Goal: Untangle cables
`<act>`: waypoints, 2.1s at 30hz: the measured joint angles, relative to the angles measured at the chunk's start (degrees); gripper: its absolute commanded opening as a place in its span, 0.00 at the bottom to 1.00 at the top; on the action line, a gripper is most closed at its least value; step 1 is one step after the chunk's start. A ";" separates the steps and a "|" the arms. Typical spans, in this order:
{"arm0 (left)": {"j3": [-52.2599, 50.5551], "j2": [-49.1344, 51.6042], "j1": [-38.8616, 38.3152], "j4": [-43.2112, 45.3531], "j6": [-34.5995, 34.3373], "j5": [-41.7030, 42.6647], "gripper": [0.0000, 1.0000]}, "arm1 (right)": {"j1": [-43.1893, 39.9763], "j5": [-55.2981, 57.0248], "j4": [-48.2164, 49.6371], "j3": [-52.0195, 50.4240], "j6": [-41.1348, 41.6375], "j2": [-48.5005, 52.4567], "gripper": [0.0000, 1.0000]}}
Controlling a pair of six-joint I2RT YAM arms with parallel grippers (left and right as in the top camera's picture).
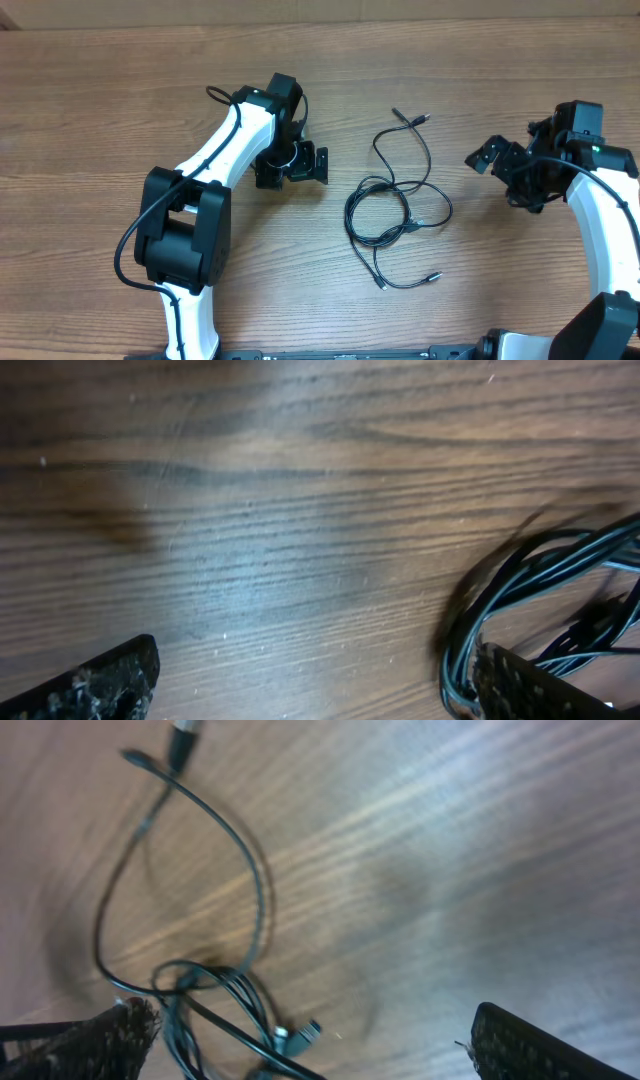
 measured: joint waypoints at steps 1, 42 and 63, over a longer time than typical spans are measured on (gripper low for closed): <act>-0.04 0.00 0.00 1.18 -0.02 -0.02 1.00 | -0.02 -0.68 0.55 0.00 0.02 0.00 1.00; -4.22 0.00 -12.11 6.60 -5.62 -0.63 0.57 | 20.68 2.38 13.42 -21.09 24.52 -5.09 0.41; -6.29 0.00 -13.64 8.52 -5.84 -0.09 0.62 | 28.46 9.90 16.28 -23.96 43.23 -5.07 0.47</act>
